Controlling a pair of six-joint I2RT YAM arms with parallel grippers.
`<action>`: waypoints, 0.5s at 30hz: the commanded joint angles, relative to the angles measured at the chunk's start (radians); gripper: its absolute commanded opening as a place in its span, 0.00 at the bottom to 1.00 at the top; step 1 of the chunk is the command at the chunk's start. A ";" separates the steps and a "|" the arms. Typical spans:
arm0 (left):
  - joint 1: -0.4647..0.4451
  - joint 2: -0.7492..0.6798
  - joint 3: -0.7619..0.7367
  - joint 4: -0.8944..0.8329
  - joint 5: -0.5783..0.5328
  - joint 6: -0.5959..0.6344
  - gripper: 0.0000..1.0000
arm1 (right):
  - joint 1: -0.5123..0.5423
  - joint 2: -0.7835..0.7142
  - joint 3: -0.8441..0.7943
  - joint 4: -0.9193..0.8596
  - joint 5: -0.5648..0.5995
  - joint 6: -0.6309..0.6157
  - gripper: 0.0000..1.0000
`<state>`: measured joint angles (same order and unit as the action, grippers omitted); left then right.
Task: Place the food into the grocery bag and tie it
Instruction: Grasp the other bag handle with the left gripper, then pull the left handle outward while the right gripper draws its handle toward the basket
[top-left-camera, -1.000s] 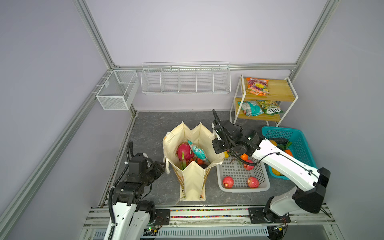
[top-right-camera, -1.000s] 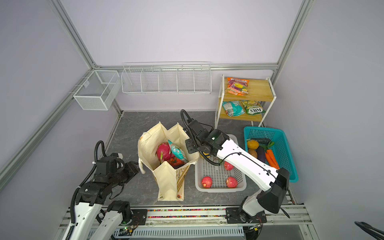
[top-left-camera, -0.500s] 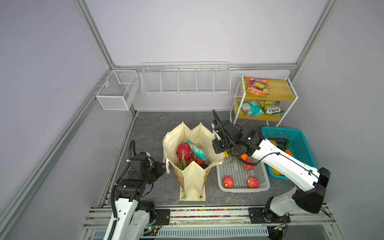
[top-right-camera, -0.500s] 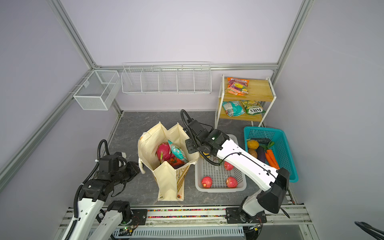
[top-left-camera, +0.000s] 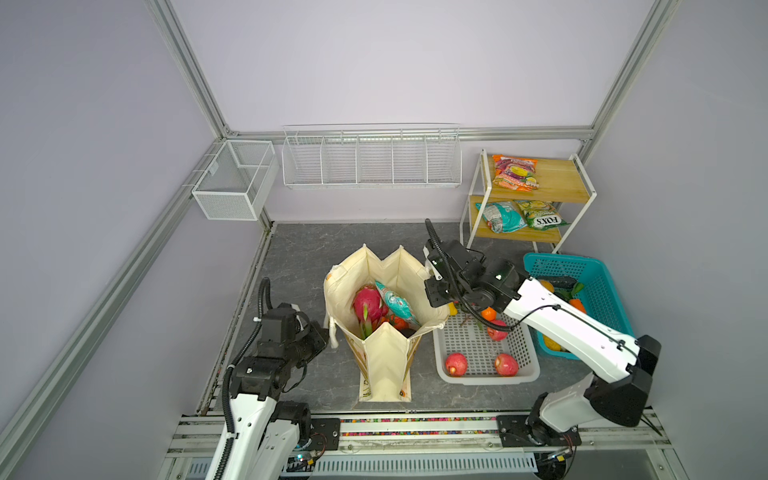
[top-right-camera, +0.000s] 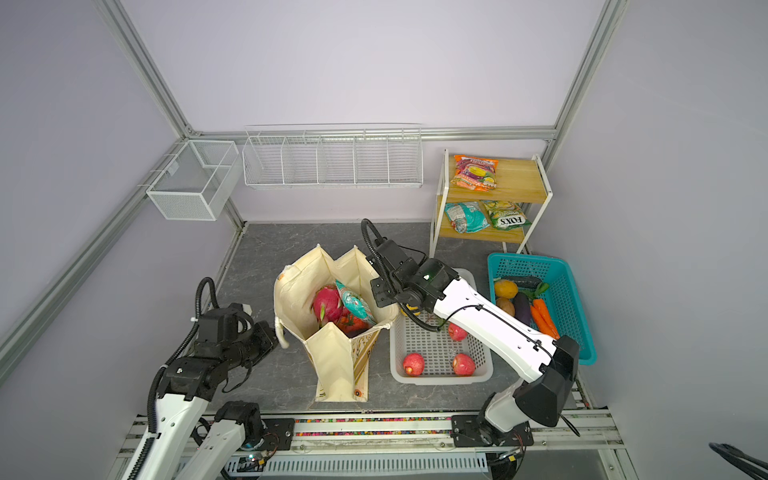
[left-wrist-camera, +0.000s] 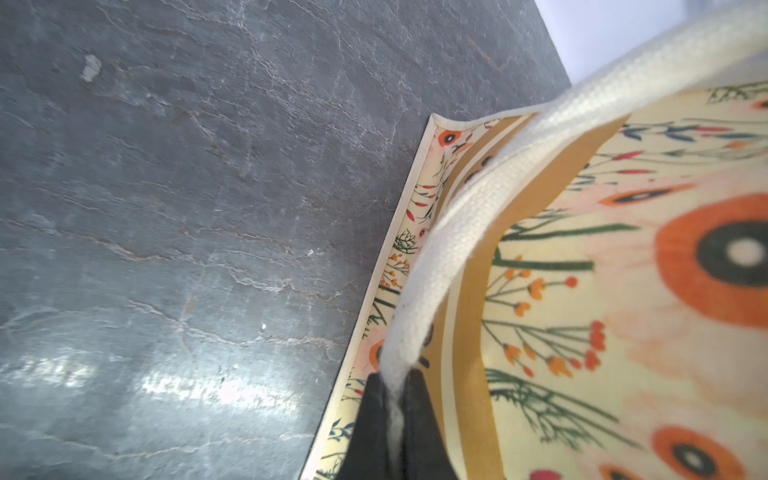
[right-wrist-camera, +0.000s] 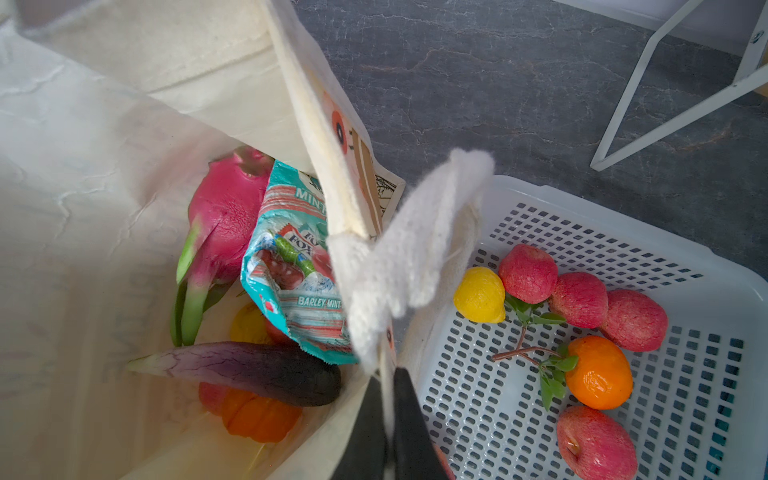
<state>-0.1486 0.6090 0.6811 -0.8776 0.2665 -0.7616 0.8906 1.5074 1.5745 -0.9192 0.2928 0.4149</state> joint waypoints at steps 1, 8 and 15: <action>0.006 -0.027 0.118 -0.098 -0.087 0.039 0.00 | -0.005 -0.037 0.004 0.009 -0.013 0.013 0.07; 0.006 0.016 0.321 -0.273 -0.256 0.142 0.00 | -0.004 -0.044 0.005 0.015 -0.038 0.020 0.12; 0.007 0.085 0.367 -0.287 -0.325 0.194 0.00 | 0.001 -0.058 0.008 0.015 -0.046 0.022 0.26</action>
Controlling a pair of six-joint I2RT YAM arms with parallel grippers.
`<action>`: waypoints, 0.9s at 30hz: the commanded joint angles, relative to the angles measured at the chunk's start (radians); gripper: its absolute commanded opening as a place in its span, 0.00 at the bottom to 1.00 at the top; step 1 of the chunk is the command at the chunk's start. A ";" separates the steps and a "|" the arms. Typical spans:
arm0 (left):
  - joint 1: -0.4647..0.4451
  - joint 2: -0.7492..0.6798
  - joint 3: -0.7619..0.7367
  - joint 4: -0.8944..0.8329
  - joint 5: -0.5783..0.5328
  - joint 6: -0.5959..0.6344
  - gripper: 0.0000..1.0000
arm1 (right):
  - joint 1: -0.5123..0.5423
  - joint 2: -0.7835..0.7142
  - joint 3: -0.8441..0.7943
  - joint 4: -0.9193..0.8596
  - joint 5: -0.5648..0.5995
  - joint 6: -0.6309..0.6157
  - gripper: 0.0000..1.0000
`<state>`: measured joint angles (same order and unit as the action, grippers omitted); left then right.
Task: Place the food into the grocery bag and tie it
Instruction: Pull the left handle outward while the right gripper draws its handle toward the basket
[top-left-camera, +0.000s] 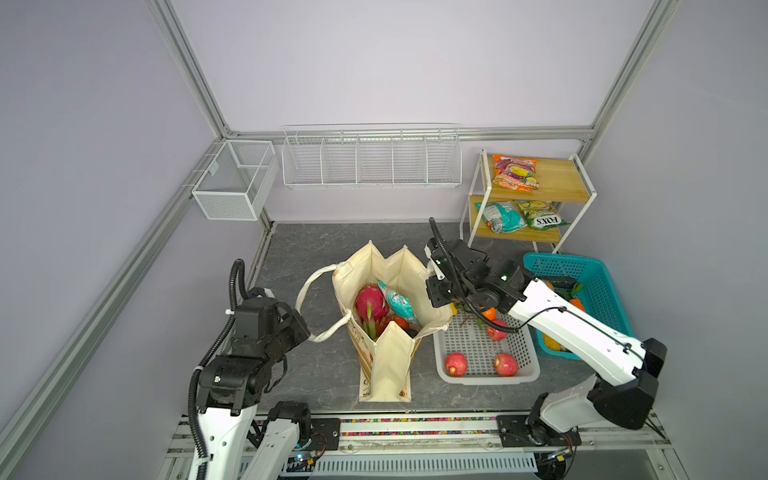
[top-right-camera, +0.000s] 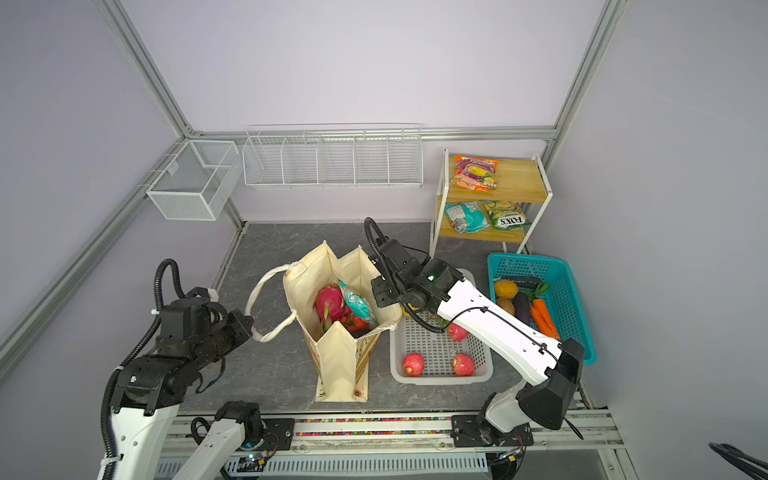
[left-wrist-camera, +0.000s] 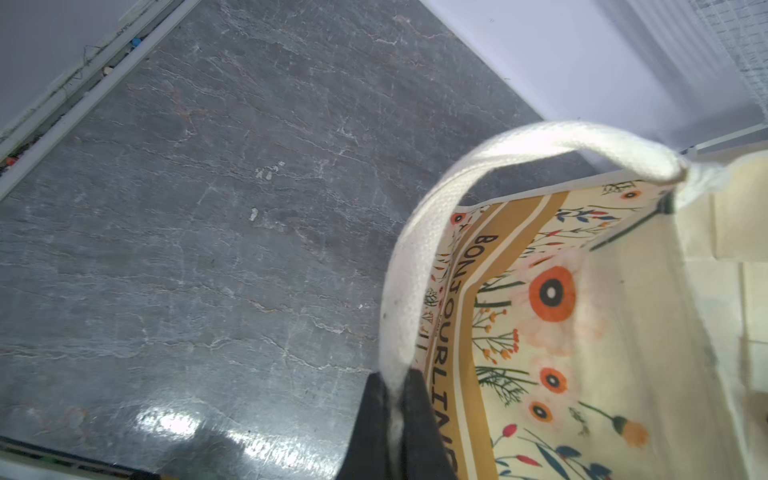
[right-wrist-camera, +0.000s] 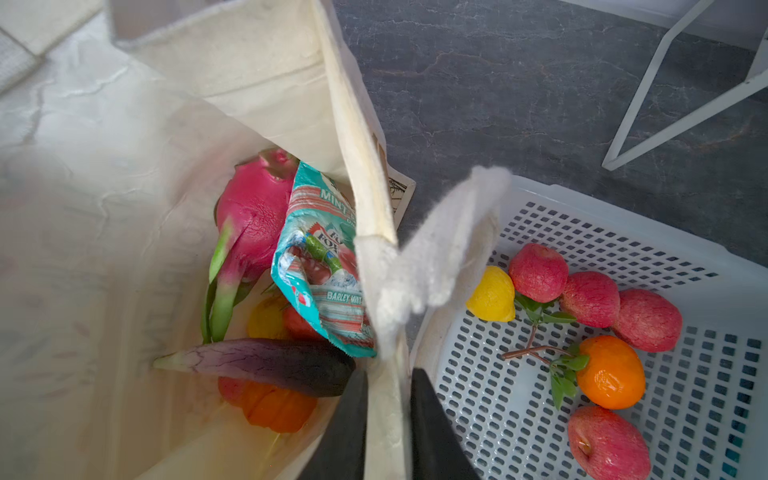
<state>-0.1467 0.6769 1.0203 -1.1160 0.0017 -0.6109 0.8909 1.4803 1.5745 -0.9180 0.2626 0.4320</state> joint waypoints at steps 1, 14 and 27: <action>0.007 0.026 0.033 -0.048 -0.069 0.049 0.00 | 0.000 -0.034 0.013 0.010 -0.016 0.004 0.29; 0.102 0.135 0.047 -0.005 -0.026 0.112 0.00 | -0.015 -0.183 0.114 -0.094 0.148 0.031 0.60; 0.268 0.197 0.042 -0.010 0.060 0.217 0.00 | -0.293 -0.325 -0.333 0.154 -0.266 0.152 0.61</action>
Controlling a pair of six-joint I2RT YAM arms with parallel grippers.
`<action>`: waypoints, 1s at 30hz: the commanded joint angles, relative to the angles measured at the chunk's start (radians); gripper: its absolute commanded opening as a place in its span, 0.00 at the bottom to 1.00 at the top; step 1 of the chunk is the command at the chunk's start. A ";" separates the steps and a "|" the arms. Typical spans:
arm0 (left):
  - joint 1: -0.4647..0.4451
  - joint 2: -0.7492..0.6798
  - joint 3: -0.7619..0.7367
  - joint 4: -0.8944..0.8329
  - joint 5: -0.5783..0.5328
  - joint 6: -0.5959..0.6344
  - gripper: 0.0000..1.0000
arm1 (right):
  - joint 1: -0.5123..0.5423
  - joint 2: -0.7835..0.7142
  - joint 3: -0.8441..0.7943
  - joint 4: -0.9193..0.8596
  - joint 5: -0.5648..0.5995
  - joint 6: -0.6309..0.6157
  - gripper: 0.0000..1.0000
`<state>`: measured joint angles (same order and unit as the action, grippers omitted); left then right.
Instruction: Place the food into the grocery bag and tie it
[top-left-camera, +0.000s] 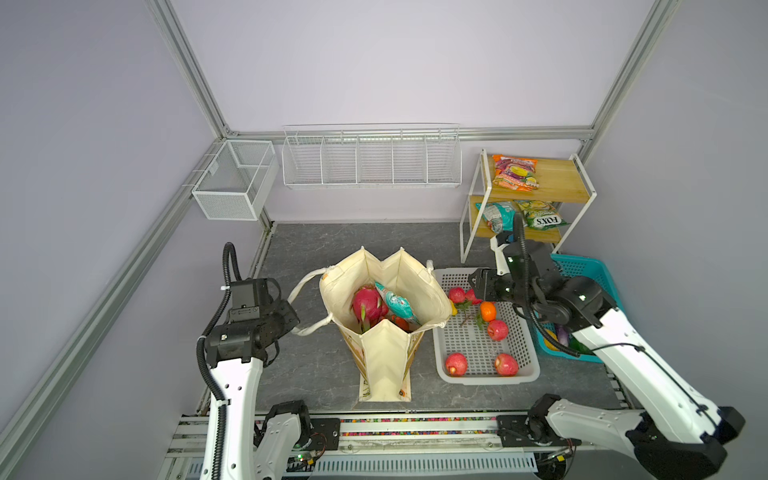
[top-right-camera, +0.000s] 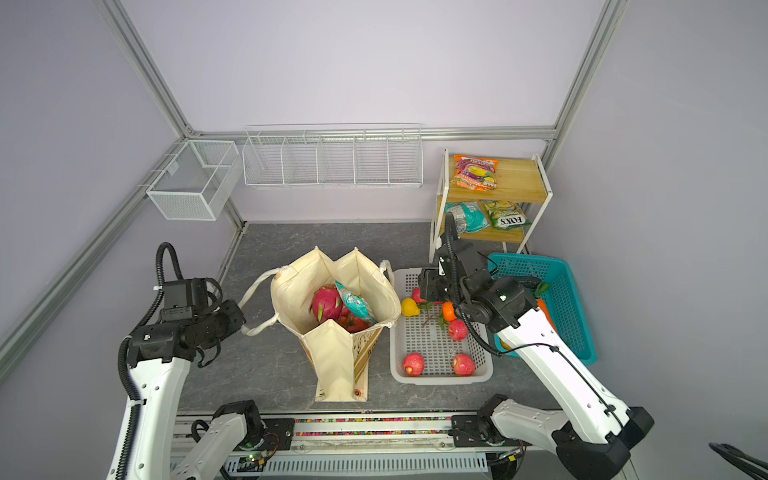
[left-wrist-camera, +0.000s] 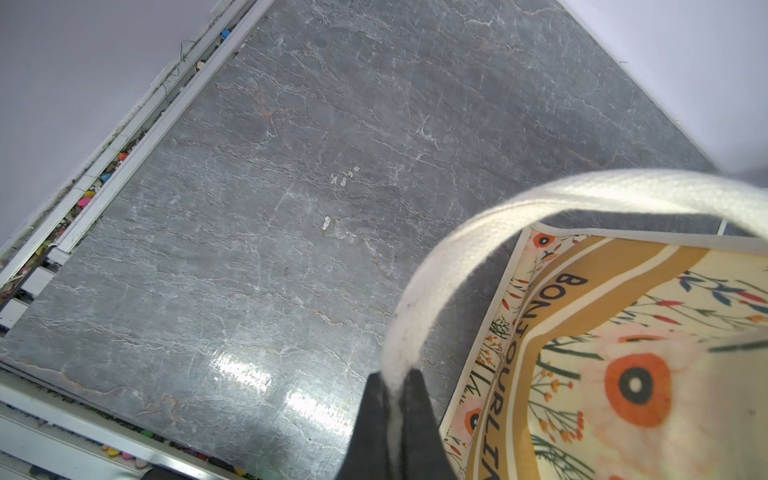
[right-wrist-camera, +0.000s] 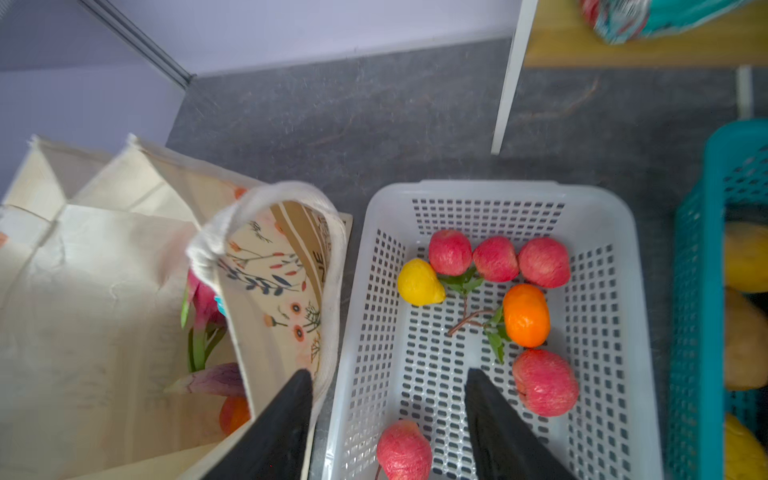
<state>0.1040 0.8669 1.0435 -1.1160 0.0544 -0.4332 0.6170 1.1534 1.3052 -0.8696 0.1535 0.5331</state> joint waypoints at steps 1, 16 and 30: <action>0.023 0.013 0.020 -0.011 0.008 0.046 0.00 | -0.027 0.004 -0.098 0.138 -0.197 0.061 0.61; 0.034 0.052 0.013 0.002 0.031 0.051 0.00 | -0.070 0.118 -0.296 0.434 -0.490 0.218 0.67; 0.035 0.060 0.015 0.016 0.051 0.049 0.00 | -0.041 0.191 -0.315 0.463 -0.496 0.216 0.69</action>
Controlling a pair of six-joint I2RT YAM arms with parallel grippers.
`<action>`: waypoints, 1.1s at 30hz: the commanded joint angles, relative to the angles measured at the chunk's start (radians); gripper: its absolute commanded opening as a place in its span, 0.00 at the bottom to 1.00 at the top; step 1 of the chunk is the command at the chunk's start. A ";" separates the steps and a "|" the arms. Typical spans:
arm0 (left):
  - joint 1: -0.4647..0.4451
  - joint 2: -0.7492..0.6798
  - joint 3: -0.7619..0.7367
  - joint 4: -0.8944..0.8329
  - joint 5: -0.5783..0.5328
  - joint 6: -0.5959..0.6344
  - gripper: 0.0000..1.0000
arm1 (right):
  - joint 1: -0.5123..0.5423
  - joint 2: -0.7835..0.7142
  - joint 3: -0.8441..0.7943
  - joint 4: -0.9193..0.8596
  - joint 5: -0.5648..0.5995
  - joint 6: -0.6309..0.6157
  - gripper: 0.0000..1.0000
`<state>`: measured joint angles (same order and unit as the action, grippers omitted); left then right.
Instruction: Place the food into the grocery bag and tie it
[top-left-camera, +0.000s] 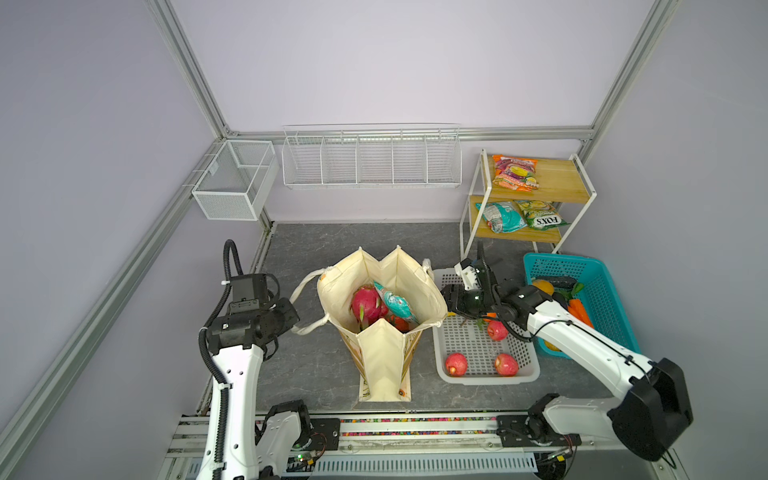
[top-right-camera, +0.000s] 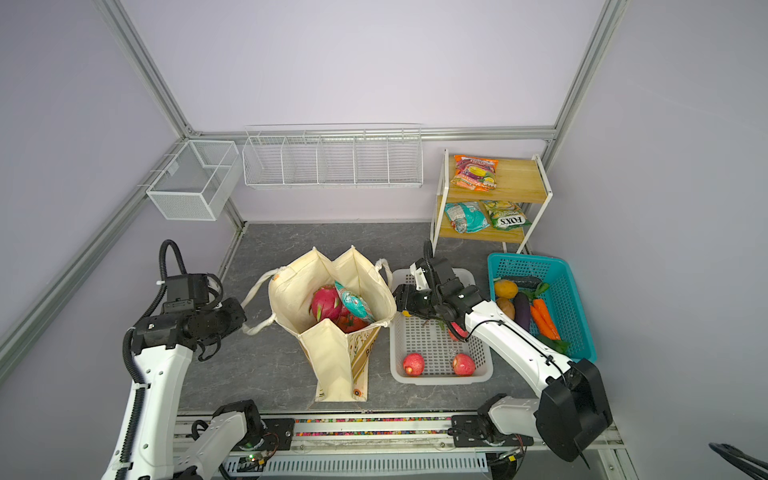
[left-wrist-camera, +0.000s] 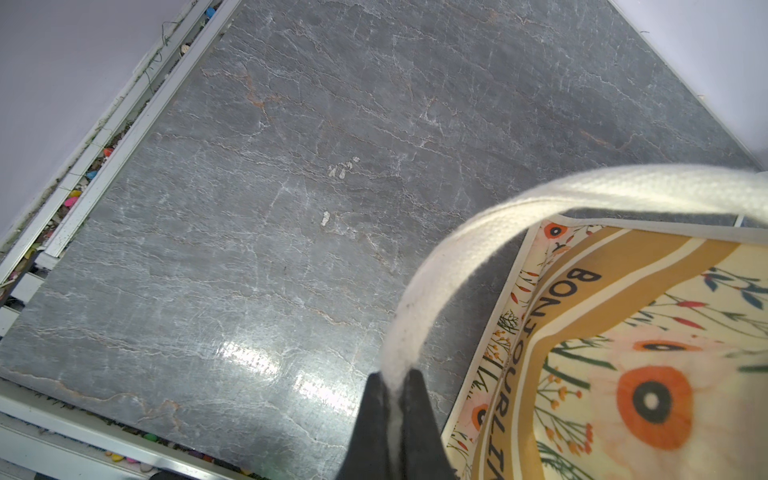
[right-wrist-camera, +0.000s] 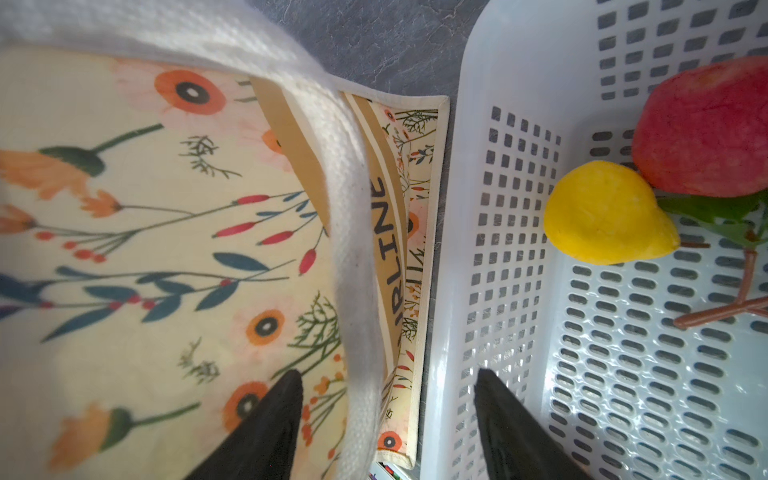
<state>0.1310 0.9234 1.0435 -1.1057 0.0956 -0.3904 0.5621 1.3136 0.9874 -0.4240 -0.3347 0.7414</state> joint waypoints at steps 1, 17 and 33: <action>0.009 0.004 0.016 0.005 0.010 0.004 0.00 | 0.017 0.047 0.013 0.017 -0.003 0.007 0.69; 0.008 0.000 0.016 0.010 0.024 0.004 0.00 | 0.029 0.180 0.117 -0.024 0.085 -0.028 0.45; 0.009 -0.018 0.039 -0.009 0.033 0.013 0.00 | 0.024 0.047 0.188 -0.280 0.330 -0.142 0.22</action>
<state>0.1310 0.9207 1.0477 -1.1000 0.1287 -0.3889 0.5850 1.3899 1.1572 -0.6292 -0.0669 0.6380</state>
